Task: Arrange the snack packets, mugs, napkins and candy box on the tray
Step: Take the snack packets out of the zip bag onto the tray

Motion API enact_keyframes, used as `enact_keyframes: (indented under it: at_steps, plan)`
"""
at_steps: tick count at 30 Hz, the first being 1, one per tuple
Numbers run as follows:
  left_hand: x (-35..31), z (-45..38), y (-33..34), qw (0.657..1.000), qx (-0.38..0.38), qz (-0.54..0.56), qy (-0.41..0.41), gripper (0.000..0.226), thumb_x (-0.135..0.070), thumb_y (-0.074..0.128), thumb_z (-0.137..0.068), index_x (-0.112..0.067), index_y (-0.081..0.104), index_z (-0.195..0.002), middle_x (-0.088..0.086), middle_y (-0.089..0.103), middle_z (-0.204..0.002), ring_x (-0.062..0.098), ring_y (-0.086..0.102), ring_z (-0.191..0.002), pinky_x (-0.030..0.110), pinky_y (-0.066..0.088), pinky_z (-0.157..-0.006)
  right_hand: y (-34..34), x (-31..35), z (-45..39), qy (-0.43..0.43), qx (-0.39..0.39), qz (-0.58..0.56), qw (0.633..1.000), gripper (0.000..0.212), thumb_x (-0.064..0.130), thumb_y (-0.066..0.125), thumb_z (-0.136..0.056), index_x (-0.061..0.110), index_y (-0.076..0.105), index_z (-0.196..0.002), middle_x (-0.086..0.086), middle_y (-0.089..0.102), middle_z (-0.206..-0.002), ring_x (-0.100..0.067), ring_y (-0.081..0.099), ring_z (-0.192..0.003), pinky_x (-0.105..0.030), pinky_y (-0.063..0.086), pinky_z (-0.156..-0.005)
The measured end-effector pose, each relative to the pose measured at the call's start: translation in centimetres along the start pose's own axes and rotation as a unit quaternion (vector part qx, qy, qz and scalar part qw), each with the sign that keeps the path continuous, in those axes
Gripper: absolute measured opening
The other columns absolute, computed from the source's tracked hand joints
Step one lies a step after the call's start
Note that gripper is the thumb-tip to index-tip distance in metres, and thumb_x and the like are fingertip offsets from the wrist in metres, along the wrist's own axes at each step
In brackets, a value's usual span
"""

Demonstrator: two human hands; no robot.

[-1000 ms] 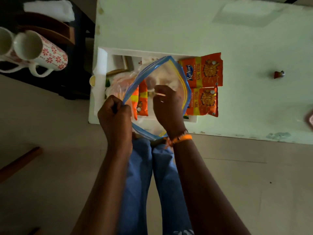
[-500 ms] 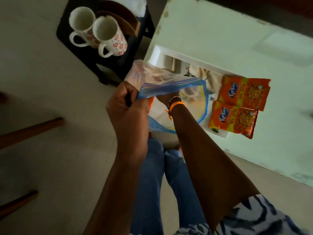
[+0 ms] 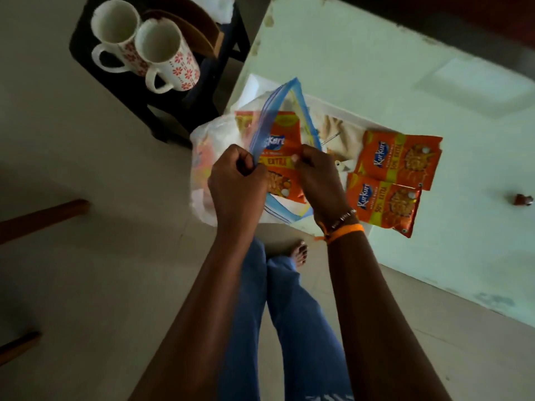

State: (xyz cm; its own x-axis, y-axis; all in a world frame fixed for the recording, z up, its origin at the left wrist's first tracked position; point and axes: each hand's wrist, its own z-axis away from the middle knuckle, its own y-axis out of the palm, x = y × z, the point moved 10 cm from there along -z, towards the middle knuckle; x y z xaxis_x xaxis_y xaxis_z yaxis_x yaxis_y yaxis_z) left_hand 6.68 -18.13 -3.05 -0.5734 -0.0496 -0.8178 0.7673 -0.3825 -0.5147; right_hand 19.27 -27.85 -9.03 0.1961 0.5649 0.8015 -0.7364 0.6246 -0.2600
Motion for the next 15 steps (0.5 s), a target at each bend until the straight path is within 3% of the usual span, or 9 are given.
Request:
enact_keyframes:
  at_steps: [3,5,8,9,13,15]
  plan:
    - [-0.2,0.3,2.8,0.999,0.029,-0.024,0.008,0.028,-0.002,0.058,-0.071,-0.018,0.039,-0.058,-0.007,0.042,-0.054,0.005,0.042,-0.048,0.009,0.033,-0.046,-4.2,-1.3,0.6,0.035,-0.028,-0.150,0.988,0.023,-0.002,0.038,-0.094,0.003,0.059,-0.102,-0.023,0.062,-0.117,-0.037,0.059,-0.111,-0.050,0.050,-0.095]
    - [-0.1,0.4,4.2,0.999,0.038,-0.038,0.008,0.019,-0.002,0.058,-0.072,-0.014,0.044,-0.064,-0.008,0.044,-0.055,0.006,0.043,-0.051,0.009,0.033,-0.048,-6.8,-2.2,0.8,0.049,-0.059,-0.242,0.967,0.023,0.000,0.037,-0.096,0.005,0.055,-0.108,-0.020,0.059,-0.119,-0.033,0.057,-0.113,-0.041,0.054,-0.088]
    - [0.3,0.6,5.6,0.998,0.036,-0.053,0.000,0.013,0.000,0.055,-0.071,-0.011,0.048,-0.069,-0.007,0.044,-0.055,0.007,0.043,-0.052,0.009,0.033,-0.046,-11.2,-3.2,0.5,0.032,-0.111,-0.321,0.940,0.019,0.003,0.038,-0.096,0.009,0.055,-0.102,-0.011,0.062,-0.103,-0.022,0.062,-0.094,-0.025,0.058,-0.065]
    - [0.3,0.6,5.9,0.998,0.036,-0.057,-0.001,0.013,0.001,0.054,-0.071,-0.010,0.048,-0.070,-0.007,0.043,-0.055,0.008,0.043,-0.051,0.009,0.033,-0.046,-12.7,-3.5,0.2,0.026,-0.132,-0.319,0.938,0.020,0.003,0.038,-0.096,0.008,0.056,-0.102,-0.010,0.062,-0.099,-0.021,0.062,-0.089,-0.024,0.057,-0.064]
    - [0.3,0.5,6.7,0.997,0.040,-0.072,0.006,0.013,0.001,0.054,-0.071,-0.010,0.048,-0.070,-0.006,0.044,-0.055,0.008,0.042,-0.050,0.010,0.032,-0.045,-17.5,-5.3,-2.0,0.028,-0.217,-0.242,0.945,0.021,0.001,0.037,-0.095,0.006,0.055,-0.104,-0.015,0.061,-0.104,-0.030,0.059,-0.099,-0.038,0.049,-0.085]
    - [0.4,0.5,6.8,0.996,0.042,-0.075,0.006,0.012,0.000,0.054,-0.071,-0.011,0.049,-0.070,-0.006,0.045,-0.055,0.006,0.043,-0.049,0.010,0.031,-0.045,-17.9,-6.2,-4.2,0.042,-0.224,-0.169,0.959,0.025,-0.001,0.036,-0.094,0.005,0.059,-0.101,-0.012,0.061,-0.095,-0.023,0.060,-0.086,-0.030,0.051,-0.080]
